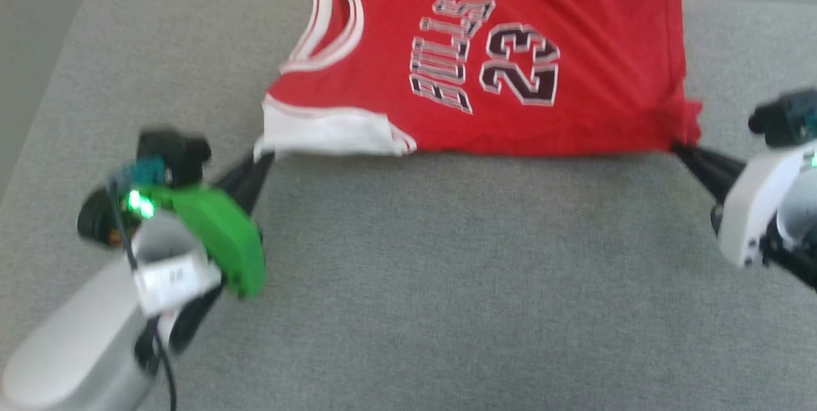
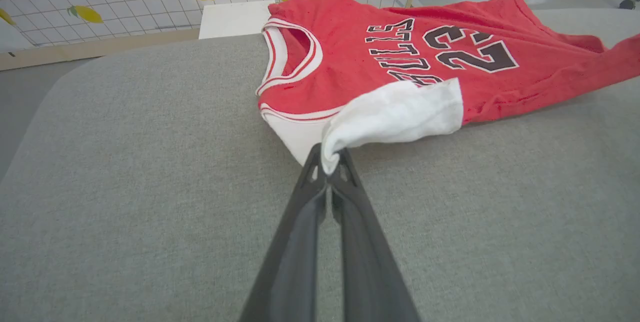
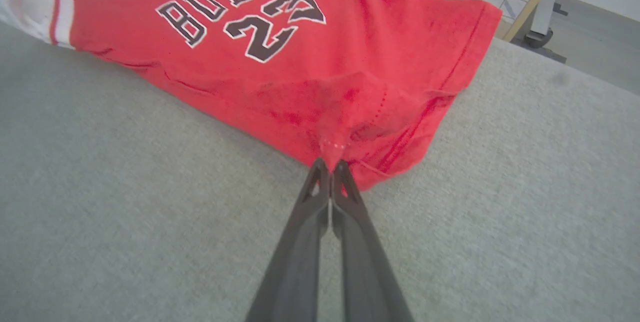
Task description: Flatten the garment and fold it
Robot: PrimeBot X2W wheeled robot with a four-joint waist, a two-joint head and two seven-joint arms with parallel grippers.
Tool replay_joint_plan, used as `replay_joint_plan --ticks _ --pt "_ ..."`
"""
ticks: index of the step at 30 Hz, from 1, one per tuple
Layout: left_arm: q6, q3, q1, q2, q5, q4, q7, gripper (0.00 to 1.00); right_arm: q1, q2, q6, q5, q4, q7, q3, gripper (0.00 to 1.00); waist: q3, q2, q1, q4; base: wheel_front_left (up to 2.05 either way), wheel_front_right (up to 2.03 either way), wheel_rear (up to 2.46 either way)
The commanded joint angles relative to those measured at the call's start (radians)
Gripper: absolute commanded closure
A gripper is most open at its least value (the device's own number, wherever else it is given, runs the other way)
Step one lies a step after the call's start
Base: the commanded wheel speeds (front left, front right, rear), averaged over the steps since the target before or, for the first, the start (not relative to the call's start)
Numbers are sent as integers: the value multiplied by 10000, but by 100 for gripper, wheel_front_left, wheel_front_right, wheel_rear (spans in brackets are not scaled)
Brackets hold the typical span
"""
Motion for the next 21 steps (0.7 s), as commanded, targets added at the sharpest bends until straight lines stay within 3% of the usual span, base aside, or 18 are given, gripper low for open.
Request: replay_joint_plan --ticks 1,10,21 --pt "162 -3 413 241 -91 -324 101 100 327 -106 -13 131 -168 30 -58 100 -348 -1 1 116 0 0 0" --pt "1038 -144 2513 1519 -699 -2633 837 100 2236 -546 -13 444 -1143 395 -552 100 -942 -1 1 318 0 0 0" --pt "1511 -651 4438 2164 -1426 -3879 1194 100 4954 -920 -13 995 -2253 1447 -1602 100 -1810 -1 1 457 0 0 0"
